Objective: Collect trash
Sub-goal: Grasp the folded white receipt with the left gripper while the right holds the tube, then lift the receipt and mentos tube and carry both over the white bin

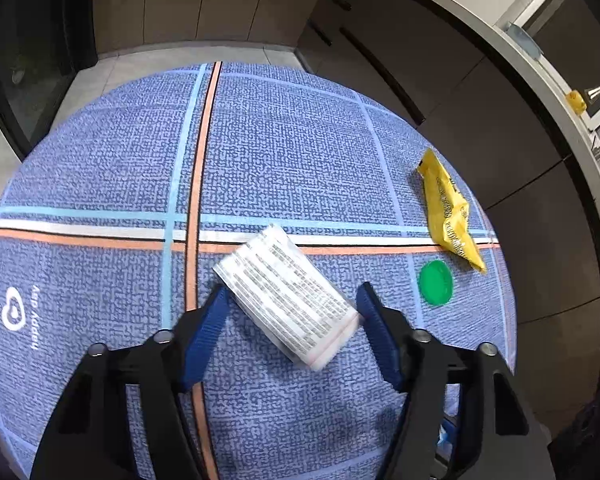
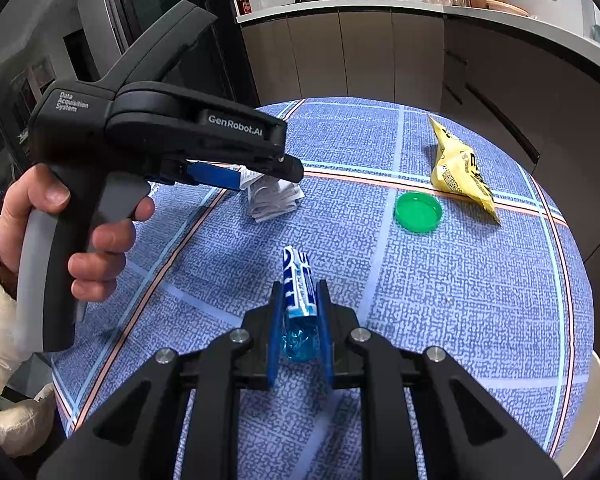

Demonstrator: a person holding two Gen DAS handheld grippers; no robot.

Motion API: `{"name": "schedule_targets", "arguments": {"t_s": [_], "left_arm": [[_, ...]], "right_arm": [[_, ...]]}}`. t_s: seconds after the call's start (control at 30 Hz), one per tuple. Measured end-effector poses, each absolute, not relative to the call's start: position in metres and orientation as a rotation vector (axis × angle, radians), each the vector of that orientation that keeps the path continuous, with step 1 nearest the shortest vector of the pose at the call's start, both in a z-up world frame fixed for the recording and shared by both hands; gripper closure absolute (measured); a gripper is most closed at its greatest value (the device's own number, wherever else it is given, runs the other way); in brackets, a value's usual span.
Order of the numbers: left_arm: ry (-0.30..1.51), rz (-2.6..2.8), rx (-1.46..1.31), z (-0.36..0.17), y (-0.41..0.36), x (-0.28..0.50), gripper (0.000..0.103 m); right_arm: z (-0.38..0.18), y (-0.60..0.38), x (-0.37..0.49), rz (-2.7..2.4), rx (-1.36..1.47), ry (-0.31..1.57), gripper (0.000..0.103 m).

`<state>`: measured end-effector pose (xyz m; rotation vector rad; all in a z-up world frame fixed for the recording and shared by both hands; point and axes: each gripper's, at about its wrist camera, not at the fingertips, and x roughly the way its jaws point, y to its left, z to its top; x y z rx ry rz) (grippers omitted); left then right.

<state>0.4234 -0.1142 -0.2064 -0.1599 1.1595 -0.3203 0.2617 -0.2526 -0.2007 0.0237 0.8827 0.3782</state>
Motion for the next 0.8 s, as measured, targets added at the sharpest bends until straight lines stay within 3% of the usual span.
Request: {"name": "schedule_targets", "arguments": {"t_s": [0.03, 0.07, 0.17, 0.8], "left_arm": [[1.155, -0.314, -0.143, -0.208, -0.113, 0.422, 0.057], [1.152, -0.312, -0.122, -0.208, -0.114, 0.421, 0.071], [1.155, -0.328, -0.122, -0.209, -0.113, 0.419, 0.086], [1.013, -0.454, -0.099, -0.138, -0.103, 0.361, 0.096]], "right_arm": [[-0.200, -0.254, 0.260, 0.377, 0.028, 0.882, 0.086], [-0.200, -0.256, 0.259, 0.376, 0.032, 0.882, 0.086], [-0.197, -0.252, 0.251, 0.373, 0.043, 0.873, 0.086], [-0.150, -0.271, 0.210, 0.346, 0.074, 0.744, 0.086]]}}
